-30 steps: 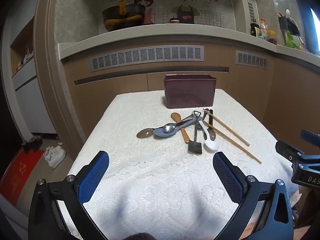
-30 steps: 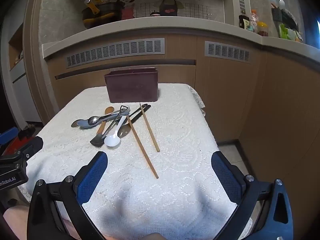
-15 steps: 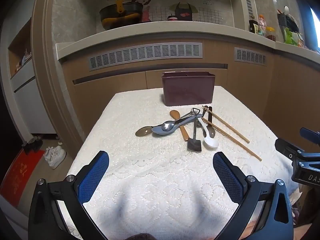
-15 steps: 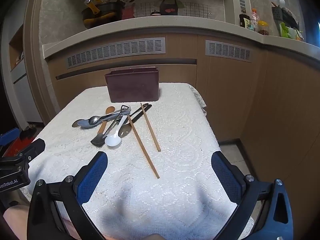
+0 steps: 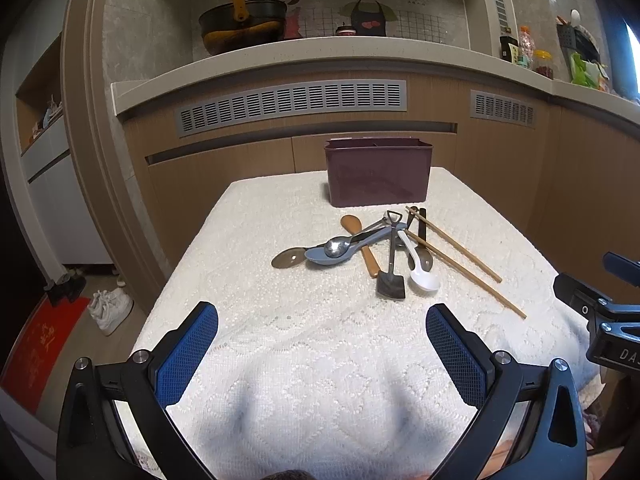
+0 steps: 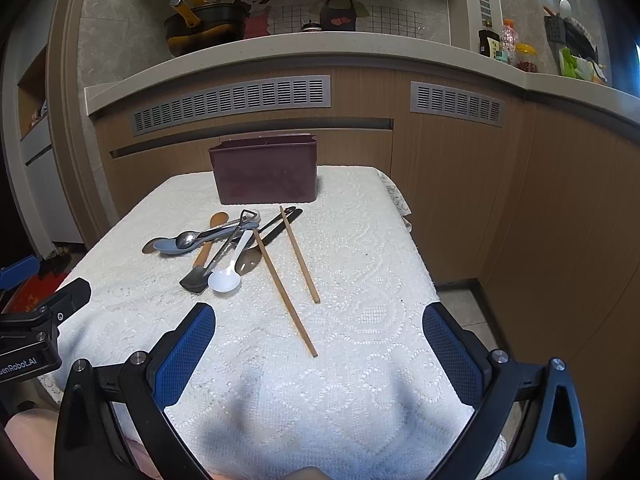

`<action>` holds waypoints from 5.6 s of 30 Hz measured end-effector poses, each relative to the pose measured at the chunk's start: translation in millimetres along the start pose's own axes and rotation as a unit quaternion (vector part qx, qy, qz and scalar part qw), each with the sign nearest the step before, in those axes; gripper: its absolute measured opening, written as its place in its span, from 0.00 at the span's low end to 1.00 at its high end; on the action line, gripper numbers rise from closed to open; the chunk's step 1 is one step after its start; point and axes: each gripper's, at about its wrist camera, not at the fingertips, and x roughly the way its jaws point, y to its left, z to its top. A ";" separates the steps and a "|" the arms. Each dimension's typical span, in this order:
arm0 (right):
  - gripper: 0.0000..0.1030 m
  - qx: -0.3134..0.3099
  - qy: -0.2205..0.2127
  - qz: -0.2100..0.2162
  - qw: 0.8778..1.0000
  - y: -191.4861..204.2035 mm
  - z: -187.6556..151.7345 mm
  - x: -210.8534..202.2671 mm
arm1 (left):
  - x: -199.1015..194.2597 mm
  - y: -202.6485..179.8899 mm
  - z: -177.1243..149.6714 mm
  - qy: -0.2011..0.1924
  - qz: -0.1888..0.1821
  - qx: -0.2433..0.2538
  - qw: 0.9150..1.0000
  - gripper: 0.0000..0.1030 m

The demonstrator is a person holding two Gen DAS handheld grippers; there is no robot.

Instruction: Organize utensils

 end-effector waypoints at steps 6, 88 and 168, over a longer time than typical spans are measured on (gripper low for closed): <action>1.00 0.000 0.000 0.000 1.000 0.0 -0.7 0.4 | 0.2 -0.7 -1.0 0.001 0.000 0.001 1.000 1.00; 1.00 -0.109 0.124 0.045 0.985 34.2 62.2 131.7 | 129.8 87.6 70.9 0.080 -0.060 -0.063 0.993 1.00; 0.03 -0.071 0.050 0.100 0.991 16.5 133.7 104.1 | 113.4 29.7 151.5 -0.013 -0.209 -0.024 0.978 0.20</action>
